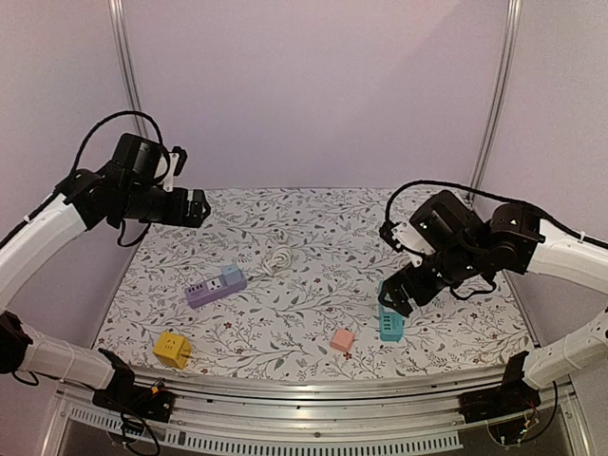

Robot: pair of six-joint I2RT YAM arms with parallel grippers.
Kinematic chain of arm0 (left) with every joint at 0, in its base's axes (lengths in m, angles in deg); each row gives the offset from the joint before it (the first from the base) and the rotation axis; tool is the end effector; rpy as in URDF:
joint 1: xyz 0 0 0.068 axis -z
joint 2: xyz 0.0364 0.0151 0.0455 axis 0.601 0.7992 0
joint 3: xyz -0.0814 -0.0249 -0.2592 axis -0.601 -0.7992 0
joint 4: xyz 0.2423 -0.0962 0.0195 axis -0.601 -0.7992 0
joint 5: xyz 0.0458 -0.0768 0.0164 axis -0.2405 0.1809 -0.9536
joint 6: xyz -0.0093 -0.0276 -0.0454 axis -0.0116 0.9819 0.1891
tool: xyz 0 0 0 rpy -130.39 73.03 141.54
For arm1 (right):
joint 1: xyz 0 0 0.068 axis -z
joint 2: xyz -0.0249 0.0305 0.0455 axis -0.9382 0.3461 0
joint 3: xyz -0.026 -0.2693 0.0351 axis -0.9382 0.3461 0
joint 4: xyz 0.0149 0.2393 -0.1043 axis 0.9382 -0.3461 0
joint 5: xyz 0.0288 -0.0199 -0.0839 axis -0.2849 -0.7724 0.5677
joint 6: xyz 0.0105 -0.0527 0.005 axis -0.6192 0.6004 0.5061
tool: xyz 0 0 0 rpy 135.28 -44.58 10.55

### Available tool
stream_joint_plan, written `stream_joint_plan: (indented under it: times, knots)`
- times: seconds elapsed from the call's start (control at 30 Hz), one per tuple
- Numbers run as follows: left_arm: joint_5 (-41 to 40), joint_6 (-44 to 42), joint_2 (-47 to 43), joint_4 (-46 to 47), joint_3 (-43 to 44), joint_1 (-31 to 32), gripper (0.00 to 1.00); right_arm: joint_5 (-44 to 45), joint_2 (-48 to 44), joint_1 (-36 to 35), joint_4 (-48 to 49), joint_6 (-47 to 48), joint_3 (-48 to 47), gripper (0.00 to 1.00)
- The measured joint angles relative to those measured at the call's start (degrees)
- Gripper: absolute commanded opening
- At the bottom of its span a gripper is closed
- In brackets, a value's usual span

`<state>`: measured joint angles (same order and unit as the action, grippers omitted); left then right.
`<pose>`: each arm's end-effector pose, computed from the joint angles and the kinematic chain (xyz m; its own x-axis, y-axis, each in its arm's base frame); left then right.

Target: Insert the plug

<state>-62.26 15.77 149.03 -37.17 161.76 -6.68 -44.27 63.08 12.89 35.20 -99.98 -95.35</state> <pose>0.2208 -0.1208 0.3632 -0.6536 0.0862 -0.7519 0.2069 0.9760 -0.0679 0.1363 0.2000 0.3053 -0.6546 -0.5148 -0.5535 -0.6366 0.7703 0.0365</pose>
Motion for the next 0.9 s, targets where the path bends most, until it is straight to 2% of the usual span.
stream_joint_plan:
  times: [0.1,0.27,0.47,0.9]
  knots:
    - [2.51,6.43,-2.73,-2.43,-0.11,-1.4,1.0,1.86,2.86,-0.26,-5.22,-6.32,-7.13,0.99]
    - [5.49,13.64,-11.45,-6.32,-3.67,0.98,1.0,4.17,10.23,-1.73,-14.32,-18.86,-15.8,0.99]
    - [7.26,19.8,-20.72,-9.6,-7.96,5.05,0.97,2.54,19.02,-4.07,-20.0,-32.7,-17.88,0.99]
    - [7.98,24.39,-17.9,-11.26,-9.64,13.22,0.94,-3.08,31.36,-6.1,-16.41,-59.25,-21.22,0.99]
